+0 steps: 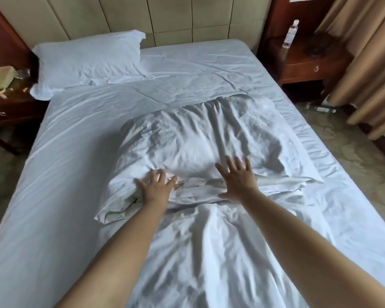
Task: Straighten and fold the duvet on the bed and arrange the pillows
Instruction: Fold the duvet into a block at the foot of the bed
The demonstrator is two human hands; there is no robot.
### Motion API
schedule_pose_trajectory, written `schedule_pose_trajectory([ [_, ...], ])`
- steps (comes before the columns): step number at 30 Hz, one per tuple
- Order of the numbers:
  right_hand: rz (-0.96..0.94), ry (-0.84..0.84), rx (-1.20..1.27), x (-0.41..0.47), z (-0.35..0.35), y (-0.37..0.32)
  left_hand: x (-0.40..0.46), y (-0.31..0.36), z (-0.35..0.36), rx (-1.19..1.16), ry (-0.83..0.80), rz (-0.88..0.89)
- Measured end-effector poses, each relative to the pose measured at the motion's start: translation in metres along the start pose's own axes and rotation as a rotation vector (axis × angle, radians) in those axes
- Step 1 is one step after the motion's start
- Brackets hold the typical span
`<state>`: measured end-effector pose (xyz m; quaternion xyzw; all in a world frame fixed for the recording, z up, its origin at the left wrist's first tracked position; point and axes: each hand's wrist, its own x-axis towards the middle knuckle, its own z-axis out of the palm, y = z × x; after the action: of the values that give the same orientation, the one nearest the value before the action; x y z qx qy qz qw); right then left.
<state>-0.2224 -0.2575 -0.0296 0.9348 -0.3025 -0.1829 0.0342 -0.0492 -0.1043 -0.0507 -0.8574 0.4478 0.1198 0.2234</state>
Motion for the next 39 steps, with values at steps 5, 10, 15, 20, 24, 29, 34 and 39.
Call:
schedule_pose_trajectory([
  [5, 0.094, -0.040, 0.073, -0.001, 0.054, -0.005, 0.013, 0.011, 0.032, -0.042, -0.014, -0.061],
  [10, 0.117, -0.044, 0.045, 0.012, 0.084, -0.019, 0.024, 0.017, 0.050, 0.000, -0.054, -0.042],
  [15, 0.132, -0.094, 0.015, 0.051, 0.071, -0.014, 0.055, 0.007, 0.038, 0.059, -0.051, -0.048],
  [20, 0.129, -0.086, 0.006, 0.054, 0.081, -0.022, 0.061, 0.005, 0.040, 0.033, -0.024, -0.068],
  [24, 0.068, -0.236, 0.047, 0.042, 0.090, -0.026, 0.031, 0.014, 0.059, -0.082, -0.124, -0.010],
  [29, -0.051, -0.024, 0.526, 0.048, 0.043, -0.017, 0.038, 0.006, 0.019, -0.318, 0.158, 0.005],
  [34, -0.010, 0.256, 0.607, 0.081, 0.001, -0.012, 0.075, 0.012, -0.019, -0.424, 0.580, 0.115],
  [39, 0.038, 0.283, 0.361, 0.112, -0.004, -0.005, 0.109, 0.021, -0.034, -0.428, 0.382, 0.054],
])
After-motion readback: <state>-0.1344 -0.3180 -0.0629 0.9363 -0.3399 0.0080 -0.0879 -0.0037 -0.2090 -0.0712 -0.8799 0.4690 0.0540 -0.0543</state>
